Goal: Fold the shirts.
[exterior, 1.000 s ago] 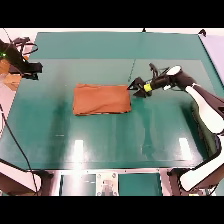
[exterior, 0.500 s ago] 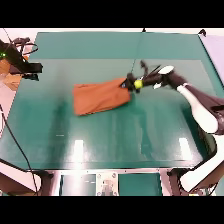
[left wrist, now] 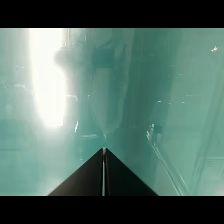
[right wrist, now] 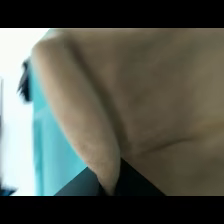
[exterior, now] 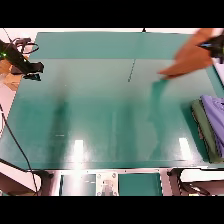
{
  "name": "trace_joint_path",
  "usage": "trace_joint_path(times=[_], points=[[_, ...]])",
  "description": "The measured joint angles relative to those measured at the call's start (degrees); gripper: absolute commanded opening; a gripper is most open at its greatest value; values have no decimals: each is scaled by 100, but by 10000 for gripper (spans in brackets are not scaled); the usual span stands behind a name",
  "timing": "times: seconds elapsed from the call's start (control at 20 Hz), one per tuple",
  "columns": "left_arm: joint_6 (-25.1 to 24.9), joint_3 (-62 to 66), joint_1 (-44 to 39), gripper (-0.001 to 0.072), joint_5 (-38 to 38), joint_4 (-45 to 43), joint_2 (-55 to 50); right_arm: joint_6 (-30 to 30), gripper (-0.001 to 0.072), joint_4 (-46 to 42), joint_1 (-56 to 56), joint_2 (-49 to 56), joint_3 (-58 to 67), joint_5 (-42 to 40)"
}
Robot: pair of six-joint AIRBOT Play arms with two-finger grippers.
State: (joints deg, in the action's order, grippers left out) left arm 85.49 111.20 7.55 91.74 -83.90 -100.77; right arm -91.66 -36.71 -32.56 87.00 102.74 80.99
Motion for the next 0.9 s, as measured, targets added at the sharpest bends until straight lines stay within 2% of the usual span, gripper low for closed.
trace_joint_path(times=[0.2, 0.4, 0.75, 0.8, 0.85, 0.9], points=[[0, 0, 0, 24, 24, 24, 0, -232, 14, -391, -1694, -201, 144, 699], [0, -35, 0, 24, 63, 39, 0, -560, 13, -1421, -2990, -470, 181, 1283], [0, -63, 0, 24, 90, 52, 0, -828, 16, -3324, -3797, -970, -501, 2024], [-2, -63, 0, 25, 94, 55, 0, -839, 115, -3624, -3825, -1032, -754, 2068], [-7, -63, 0, 24, 109, 59, 0, -872, 345, -3910, -3845, -1075, -1003, 2118], [-17, -63, 0, 24, 111, 59, 0, -903, 490, -4205, -3869, -1106, -1287, 2173]])
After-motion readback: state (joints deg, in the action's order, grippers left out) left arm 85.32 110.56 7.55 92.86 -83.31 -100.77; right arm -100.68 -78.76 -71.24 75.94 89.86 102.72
